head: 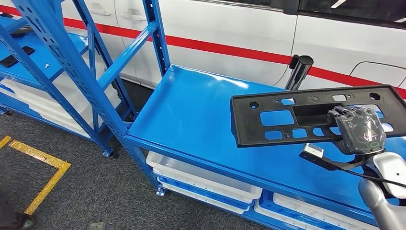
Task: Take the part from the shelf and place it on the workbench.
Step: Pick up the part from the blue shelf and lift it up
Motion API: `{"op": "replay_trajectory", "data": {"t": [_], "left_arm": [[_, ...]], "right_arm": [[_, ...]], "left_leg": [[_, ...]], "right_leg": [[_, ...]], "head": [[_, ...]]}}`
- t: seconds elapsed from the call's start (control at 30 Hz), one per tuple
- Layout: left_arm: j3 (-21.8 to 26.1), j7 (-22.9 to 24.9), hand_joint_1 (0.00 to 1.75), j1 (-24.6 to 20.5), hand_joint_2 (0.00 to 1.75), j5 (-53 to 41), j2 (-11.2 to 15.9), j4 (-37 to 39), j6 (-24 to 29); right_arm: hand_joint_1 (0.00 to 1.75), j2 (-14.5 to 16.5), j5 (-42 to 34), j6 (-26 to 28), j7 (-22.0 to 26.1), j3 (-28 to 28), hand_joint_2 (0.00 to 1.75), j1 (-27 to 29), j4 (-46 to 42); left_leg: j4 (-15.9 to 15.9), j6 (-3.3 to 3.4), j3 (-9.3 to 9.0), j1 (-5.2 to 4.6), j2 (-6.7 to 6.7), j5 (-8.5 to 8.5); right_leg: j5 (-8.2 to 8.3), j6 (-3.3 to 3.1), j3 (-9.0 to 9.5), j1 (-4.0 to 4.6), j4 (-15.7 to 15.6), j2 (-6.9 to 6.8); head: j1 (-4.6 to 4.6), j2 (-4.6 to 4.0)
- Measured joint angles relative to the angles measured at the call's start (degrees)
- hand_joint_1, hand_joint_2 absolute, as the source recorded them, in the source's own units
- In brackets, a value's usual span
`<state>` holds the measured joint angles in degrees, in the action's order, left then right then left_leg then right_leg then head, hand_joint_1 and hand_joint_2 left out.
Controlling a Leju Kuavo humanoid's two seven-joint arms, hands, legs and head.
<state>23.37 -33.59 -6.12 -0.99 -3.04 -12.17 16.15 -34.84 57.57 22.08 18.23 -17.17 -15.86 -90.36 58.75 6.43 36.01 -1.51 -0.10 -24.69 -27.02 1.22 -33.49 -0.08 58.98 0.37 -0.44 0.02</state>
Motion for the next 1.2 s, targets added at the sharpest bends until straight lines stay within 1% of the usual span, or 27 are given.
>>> {"op": "replay_trajectory", "data": {"t": [0.07,0.13,0.17,0.2,0.23,0.27,0.3,0.33,0.37,0.4,0.47,0.53,0.57,0.6,0.67,0.7,0.73,0.77,0.8,0.87,0.9,0.93,1.0,1.07,1.1,1.17,1.2], "left_arm": [[0.0,0.0,0.00,0.0,0.00,0.0,-0.1,0.0,0.0],[0.0,0.0,0.00,0.0,0.00,0.0,-0.2,0.0,0.0],[0.0,0.0,0.00,0.0,0.44,0.0,-0.3,0.0,-0.3],[0.0,-0.2,0.00,0.0,0.87,0.0,-0.4,0.0,-0.7],[0.0,-0.5,0.00,0.1,1.31,0.0,-0.5,0.0,-1.3],[0.0,-1.0,0.00,0.1,1.75,0.0,-0.5,0.0,-1.9],[0.0,-1.6,0.00,0.2,1.75,0.0,-0.5,0.0,-2.3],[0.0,-2.3,0.00,0.1,1.75,0.0,-0.4,0.0,-2.4],[0.0,-2.9,0.00,0.1,1.75,-0.1,-0.3,0.0,-2.4],[0.0,-3.3,0.00,0.1,1.75,-0.1,-0.2,0.0,-2.4],[0.1,-3.3,0.00,0.1,1.75,-0.2,-0.2,0.0,-2.3],[0.1,-1.4,0.00,0.0,1.75,-0.5,-0.2,0.0,-1.1],[0.1,0.3,0.00,0.0,1.75,-0.7,-0.2,0.0,-0.3],[0.1,2.0,0.00,-0.1,1.75,-1.0,-0.2,0.0,0.4],[0.0,4.9,0.00,-0.1,1.75,-1.9,-0.2,0.0,1.1],[0.0,5.6,0.00,-0.1,1.75,-2.5,-0.2,0.0,1.2],[0.0,6.0,0.00,-0.1,1.75,-3.1,-0.2,0.1,1.3],[-0.1,6.1,0.00,-0.1,1.75,-3.7,-0.2,0.1,1.3],[-0.2,6.3,0.00,-0.2,1.75,-4.1,-0.3,0.1,1.4],[-0.4,6.8,0.00,-0.3,1.75,-4.6,-0.1,0.1,1.2],[-0.4,7.0,0.00,-0.5,1.75,-4.7,0.0,0.1,1.1],[-0.5,7.3,0.00,-0.5,1.75,-4.8,0.0,0.1,0.8],[-0.7,7.7,0.00,-0.6,1.75,-5.1,0.1,0.2,0.6],[-1.1,7.8,0.00,-0.7,1.75,-5.5,0.0,0.2,0.6],[-1.2,7.9,0.00,-0.8,1.75,-5.7,0.0,0.2,0.7],[-1.5,8.1,0.00,-0.9,1.75,-6.0,-0.1,0.2,0.7],[-1.6,8.3,0.00,-0.9,1.75,-6.1,-0.2,0.2,0.7]], "right_arm": [[1.75,-0.2,0.0,0.0,0.0,0.1,1.75,-0.1,0.0],[1.75,-0.3,0.0,0.0,0.0,0.1,1.75,-0.1,0.1],[1.75,-0.3,0.0,0.0,0.0,0.1,1.75,0.0,0.1],[1.75,-0.3,0.0,0.0,0.0,0.1,1.75,0.1,0.2],[1.75,-0.3,0.0,0.0,0.0,0.1,1.75,0.2,0.2],[1.75,-0.3,0.0,0.0,0.0,0.1,1.75,0.3,0.3],[1.75,-0.3,0.0,0.0,0.0,0.1,1.75,0.3,0.3],[1.75,-0.2,0.0,0.0,0.0,0.0,1.75,0.3,0.3],[1.75,-0.2,0.1,0.0,-0.1,0.0,1.75,0.3,0.3],[1.75,-0.1,0.3,0.0,-0.2,-0.1,1.75,0.4,0.3],[1.75,0.0,0.5,0.0,-0.4,-0.2,1.75,0.8,0.3],[1.75,0.2,0.6,0.0,-0.5,-0.2,1.75,0.8,0.3],[1.75,0.2,0.7,-0.2,-0.5,-0.3,1.75,0.5,0.3],[1.75,0.3,0.8,-0.4,-0.6,-0.3,1.75,0.2,0.4],[1.75,0.6,1.0,-0.7,-0.8,-0.4,1.75,-0.3,0.4],[1.75,0.7,1.1,-0.7,-1.0,-0.5,1.75,-0.4,0.4],[1.75,0.9,1.2,-0.6,-1.1,-0.5,1.75,-0.4,0.4],[1.75,1.0,1.2,-0.4,-1.2,-0.5,1.75,-0.3,0.4],[1.75,1.2,1.2,-0.2,-1.3,-0.5,1.75,-0.3,0.2],[1.75,1.3,1.3,0.3,-1.6,-0.4,1.75,-0.4,-0.1],[1.75,1.3,1.3,0.6,-1.7,-0.4,1.75,-0.3,-0.2],[1.75,1.4,1.3,0.7,-1.7,-0.3,1.75,-0.2,-0.2],[1.75,1.6,1.4,0.9,-1.8,-0.3,1.75,0.1,-0.3],[1.75,1.6,1.4,1.0,-1.8,-0.2,1.75,0.3,-0.5],[1.75,1.6,1.4,1.1,-1.8,-0.2,1.75,0.3,-0.5],[1.75,1.6,1.6,1.2,-1.8,-0.2,1.75,0.4,-0.5],[1.75,1.6,1.7,1.2,-1.8,-0.2,1.75,0.6,-0.5]], "left_leg": [[-1.2,-0.32,-0.94,0.44,0.12,0.54],[-1.4,-0.51,-1.25,0.63,0.15,0.59],[-1.4,-0.64,-1.28,0.67,0.15,0.50],[-1.4,-0.82,-1.31,0.76,0.12,0.39],[-1.3,-1.11,-1.38,0.92,0.09,0.24],[-1.2,-1.51,-1.51,1.18,0.05,0.05],[-1.0,-2.04,-1.61,1.37,0.00,-0.22],[-0.6,-2.65,-1.61,1.42,-0.04,-0.58],[-0.2,-3.21,-1.58,1.38,-0.06,-0.95],[0.1,-3.63,-1.50,1.24,-0.07,-1.22],[0.3,-3.98,-1.44,1.25,-0.07,-1.41],[1.1,-4.35,-1.21,1.53,-0.05,-2.07],[2.9,-4.64,-0.45,1.67,-0.04,-3.18],[5.8,-4.93,0.92,1.72,-0.03,-4.77],[13.7,-5.20,5.14,1.73,-0.02,-8.11],[16.4,-5.09,6.83,1.71,-0.03,-8.76],[17.3,-4.80,7.60,1.66,-0.04,-8.34],[15.6,-4.28,7.08,1.55,-0.05,-6.79],[12.0,-3.48,5.49,1.32,-0.10,-4.59],[4.2,-1.35,1.71,0.51,-0.13,-1.15],[1.9,-0.56,0.54,0.07,-0.07,-0.39],[1.0,-0.07,0.09,-0.27,0.00,-0.24],[0.1,0.19,-0.34,-0.47,0.13,0.33],[-1.6,0.14,-1.05,-0.18,0.30,1.33],[-2.4,0.05,-1.30,0.04,0.40,1.75],[-2.6,-0.19,-1.07,0.11,0.46,2.07],[-2.6,-0.38,-0.83,0.12,0.46,2.19]], "right_leg": [[-1.47,-0.01,-1.39,0.04,3.0,-0.09],[-4.36,0.00,-4.94,-0.29,9.9,-0.11],[-5.49,0.24,-6.86,-0.55,13.4,-0.12],[-5.88,0.72,-8.12,-0.88,15.4,-0.14],[-5.34,1.45,-8.28,-1.27,15.2,-0.17],[-3.91,2.40,-7.18,-1.70,12.6,-0.24],[-2.08,3.42,-5.19,-2.20,8.4,-0.39],[-0.63,4.10,-3.26,-2.45,4.8,-0.51],[0.34,4.12,-1.84,-2.64,2.0,-0.51],[0.67,3.72,-1.15,-2.71,0.8,-0.47],[0.60,2.32,-1.10,-2.67,0.8,-0.25],[0.58,1.58,-0.97,-2.70,0.8,-0.22],[0.56,1.26,-0.87,-2.73,0.7,-0.20],[0.51,1.01,-0.79,-2.66,0.7,-0.18],[0.39,0.68,-0.74,-2.41,0.7,-0.17],[0.33,0.59,-0.72,-2.21,0.7,-0.16],[0.26,0.49,-0.66,-1.96,0.7,-0.16],[0.20,0.40,-0.56,-1.66,0.7,-0.14],[0.14,0.30,-0.42,-1.39,0.7,-0.11],[0.06,0.17,-0.18,-1.04,0.5,-0.06],[0.08,0.21,-0.11,-1.08,0.4,-0.07],[0.15,0.32,-0.06,-1.18,0.3,-0.10],[0.33,0.74,0.09,-1.22,-0.1,-0.19],[-0.66,0.86,-0.38,-0.98,1.0,-0.25],[-2.02,0.72,-1.21,-0.86,3.1,-0.27],[-5.60,0.49,-3.94,-0.98,9.8,-0.28],[-6.87,0.68,-5.14,-1.08,12.9,-0.29]], "head": [[0.08,0.00],[0.09,0.00],[0.09,0.00],[0.05,0.00],[0.07,0.00],[0.07,0.00],[0.09,0.00],[0.23,0.00],[0.24,0.00],[0.21,0.00],[0.01,0.00],[-0.06,0.00],[-0.06,0.00],[-0.09,0.00],[-0.10,0.00],[-0.11,0.00],[-0.10,0.00],[-0.10,0.00],[-0.10,0.00],[0.06,0.00],[0.07,0.00],[0.09,0.00],[-0.06,0.00],[0.00,0.00],[0.06,0.00],[0.07,0.00],[0.07,0.00]]}}
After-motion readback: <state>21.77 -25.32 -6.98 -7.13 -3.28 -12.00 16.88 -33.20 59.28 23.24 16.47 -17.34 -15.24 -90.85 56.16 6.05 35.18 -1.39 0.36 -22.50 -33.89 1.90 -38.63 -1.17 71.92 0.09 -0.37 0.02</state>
